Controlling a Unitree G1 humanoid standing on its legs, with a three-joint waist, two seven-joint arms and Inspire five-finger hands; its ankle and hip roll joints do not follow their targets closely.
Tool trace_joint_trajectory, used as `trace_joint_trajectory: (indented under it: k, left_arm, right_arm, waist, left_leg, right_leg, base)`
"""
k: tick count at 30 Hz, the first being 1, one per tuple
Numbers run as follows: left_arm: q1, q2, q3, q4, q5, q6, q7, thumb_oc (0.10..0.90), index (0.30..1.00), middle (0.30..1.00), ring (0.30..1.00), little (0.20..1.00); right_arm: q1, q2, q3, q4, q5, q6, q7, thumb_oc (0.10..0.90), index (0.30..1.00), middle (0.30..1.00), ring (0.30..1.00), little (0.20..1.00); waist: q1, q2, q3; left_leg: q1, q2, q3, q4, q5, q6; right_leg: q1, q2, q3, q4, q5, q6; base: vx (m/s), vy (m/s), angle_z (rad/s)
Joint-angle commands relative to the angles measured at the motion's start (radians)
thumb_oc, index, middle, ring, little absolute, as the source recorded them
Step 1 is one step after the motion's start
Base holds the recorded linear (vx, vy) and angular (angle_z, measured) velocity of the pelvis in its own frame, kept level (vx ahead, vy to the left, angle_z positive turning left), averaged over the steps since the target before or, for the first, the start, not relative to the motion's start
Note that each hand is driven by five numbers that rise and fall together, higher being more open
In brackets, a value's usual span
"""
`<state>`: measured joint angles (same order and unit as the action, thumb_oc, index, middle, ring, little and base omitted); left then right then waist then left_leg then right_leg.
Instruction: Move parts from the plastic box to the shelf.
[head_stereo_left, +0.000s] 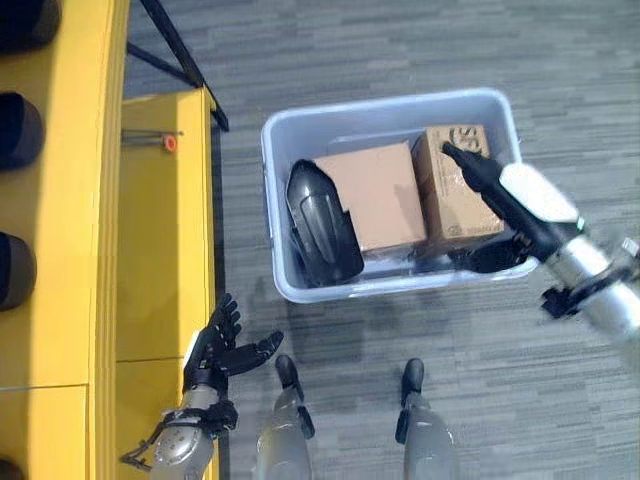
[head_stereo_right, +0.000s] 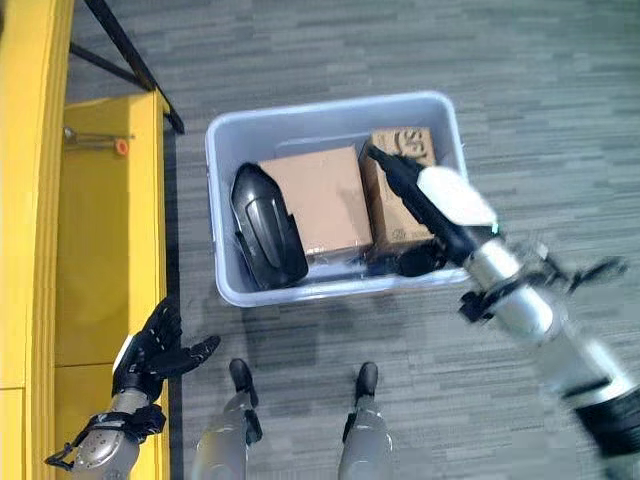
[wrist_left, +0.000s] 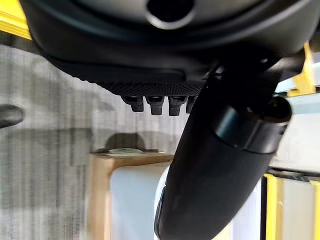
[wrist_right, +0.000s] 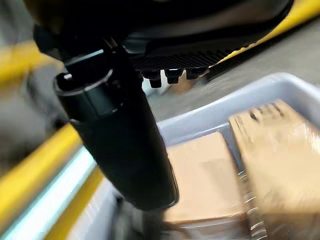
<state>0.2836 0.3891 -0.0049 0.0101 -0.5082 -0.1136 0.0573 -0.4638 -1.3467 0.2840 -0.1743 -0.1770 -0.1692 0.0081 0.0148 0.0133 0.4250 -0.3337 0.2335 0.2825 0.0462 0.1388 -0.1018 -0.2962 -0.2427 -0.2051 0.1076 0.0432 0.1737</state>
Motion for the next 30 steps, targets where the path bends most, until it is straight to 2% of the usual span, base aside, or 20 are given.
trace_joint_trajectory:
  k: [1, 3, 5, 6, 8, 9, 10, 12, 13, 14, 20, 30]
  left_arm:
    - [0.016, 0.093, 0.051, -0.100, -0.045, -0.097, 0.012, 0.900, 1.000, 1.000, 1.000, 1.000]
    - [0.020, 0.111, 0.064, -0.110, -0.045, -0.104, 0.031, 0.900, 1.000, 1.000, 1.000, 1.000]
    - [0.024, 0.117, 0.072, -0.121, -0.045, -0.104, 0.036, 0.900, 1.000, 1.000, 1.000, 1.000]
    - [0.025, 0.136, 0.075, -0.122, -0.044, -0.105, 0.037, 0.900, 1.000, 1.000, 1.000, 1.000]
    - [0.026, 0.168, 0.082, -0.137, -0.041, -0.107, 0.043, 0.900, 1.000, 1.000, 1.000, 1.000]
    - [0.029, 0.164, 0.086, -0.140, -0.040, -0.107, 0.044, 0.900, 1.000, 1.000, 1.000, 1.000]
    - [0.029, 0.177, 0.090, -0.142, -0.040, -0.107, 0.046, 0.900, 1.000, 1.000, 1.000, 1.000]
    - [0.031, 0.190, 0.094, -0.153, -0.042, -0.107, 0.052, 0.900, 1.000, 1.000, 1.000, 1.000]
    - [0.031, 0.185, 0.094, -0.160, -0.043, -0.106, 0.055, 0.900, 1.000, 1.000, 1.000, 1.000]
    - [0.026, 0.184, 0.093, -0.164, -0.040, -0.105, 0.057, 0.900, 1.000, 1.000, 1.000, 1.000]
    - [0.013, 0.243, 0.097, -0.182, -0.033, -0.103, 0.080, 0.900, 1.000, 1.000, 1.000, 1.000]
    - [0.003, 0.294, 0.095, -0.190, -0.023, -0.111, 0.100, 0.900, 1.000, 1.000, 1.000, 1.000]
  right_arm:
    - [-0.219, -0.057, 0.042, -0.029, -0.037, -0.064, -0.064, 0.900, 1.000, 1.000, 1.000, 1.000]
    - [-0.403, -0.167, 0.206, -0.030, -0.118, -0.061, -0.050, 0.900, 1.000, 1.000, 1.000, 1.000]
    - [-0.529, -0.211, 0.332, -0.029, -0.151, -0.061, -0.040, 0.900, 1.000, 1.000, 1.000, 1.000]
    - [-0.586, -0.239, 0.396, -0.035, -0.192, -0.062, -0.031, 0.900, 1.000, 1.000, 1.000, 1.000]
    - [-0.724, -0.288, 0.538, -0.044, -0.261, -0.064, -0.013, 0.900, 1.000, 1.000, 1.000, 1.000]
    - [-0.852, -0.281, 0.664, -0.034, -0.277, -0.066, -0.012, 0.900, 1.000, 1.000, 1.000, 1.000]
    - [-0.900, -0.293, 0.716, -0.032, -0.307, -0.066, -0.006, 0.900, 1.000, 1.000, 1.000, 1.000]
    - [-1.090, -0.283, 0.910, -0.019, -0.367, -0.068, -0.002, 0.900, 1.000, 1.000, 1.000, 1.000]
    - [-1.235, -0.261, 1.059, -0.007, -0.390, -0.067, -0.003, 0.900, 1.000, 1.000, 1.000, 1.000]
    - [-1.296, -0.249, 1.116, -0.005, -0.402, -0.071, 0.004, 0.900, 1.000, 1.000, 1.000, 1.000]
    - [-1.294, -0.236, 1.116, -0.016, -0.508, -0.094, 0.023, 0.900, 1.000, 1.000, 1.000, 1.000]
    - [-1.280, -0.223, 1.116, 0.010, -0.582, -0.110, 0.024, 0.900, 1.000, 1.000, 1.000, 1.000]
  waist:
    - [0.052, -0.038, -0.013]
    - [0.079, -0.049, 0.020]
    - [0.083, -0.052, 0.031]
    - [0.097, -0.061, 0.034]
    - [0.120, -0.081, 0.051]
    - [0.117, -0.083, 0.054]
    - [0.124, -0.093, 0.059]
    - [0.129, -0.105, 0.067]
    - [0.124, -0.103, 0.069]
    - [0.120, -0.103, 0.073]
    - [0.151, -0.151, 0.094]
    - [0.174, -0.189, 0.095]
  left_leg:
    - [0.015, 0.092, -0.069, 0.030, 0.012, -0.068]
    - [-0.032, 0.092, -0.091, 0.057, 0.010, -0.067]
    - [-0.060, 0.090, -0.107, 0.068, 0.010, -0.067]
    - [-0.060, 0.086, -0.121, 0.072, -0.010, -0.078]
    - [-0.085, 0.084, -0.137, 0.084, -0.012, -0.079]
    - [-0.097, 0.083, -0.143, 0.091, -0.012, -0.078]
    - [-0.109, 0.082, -0.151, 0.095, -0.013, -0.078]
    - [-0.134, 0.080, -0.168, 0.108, -0.015, -0.078]
    - [-0.150, 0.078, -0.179, 0.116, -0.017, -0.077]
    - [-0.159, 0.076, -0.186, 0.118, -0.018, -0.077]
    - [-0.213, 0.066, -0.225, 0.143, -0.027, -0.071]
    - [-0.244, 0.057, -0.248, 0.128, -0.022, -0.073]
  right_leg:
    - [-0.099, -0.005, 0.029, 0.171, -0.059, -0.017]
    - [-0.149, -0.012, 0.028, 0.228, -0.073, -0.025]
    - [-0.174, -0.019, 0.025, 0.253, -0.080, -0.029]
    - [-0.176, -0.023, 0.028, 0.272, -0.106, -0.022]
    - [-0.203, -0.028, 0.030, 0.305, -0.118, -0.026]
    - [-0.215, -0.032, 0.028, 0.320, -0.123, -0.028]
    - [-0.223, -0.033, 0.028, 0.328, -0.128, -0.029]
    - [-0.242, -0.036, 0.023, 0.353, -0.138, -0.032]
    - [-0.254, -0.040, 0.023, 0.369, -0.145, -0.035]
    - [-0.260, -0.041, 0.020, 0.376, -0.149, -0.037]
    - [-0.299, -0.052, 0.008, 0.434, -0.174, -0.043]
    - [-0.319, -0.052, -0.009, 0.436, -0.182, -0.042]
  base:
    - [-0.04, -0.072, 0.13]
    - [-0.07, -0.099, 0.18]
    - [-0.01, -0.068, 0.21]
    - [0.05, -0.060, 0.32]
    - [0.01, -0.067, 0.32]
    - [-0.03, -0.064, 0.25]
    - [-0.02, -0.060, 0.29]
    - [-0.02, -0.062, 0.22]
    - [-0.01, -0.057, 0.17]
    - [-0.01, -0.060, 0.24]
    - [0.00, -0.028, 0.21]
    - [0.01, -0.006, 0.08]
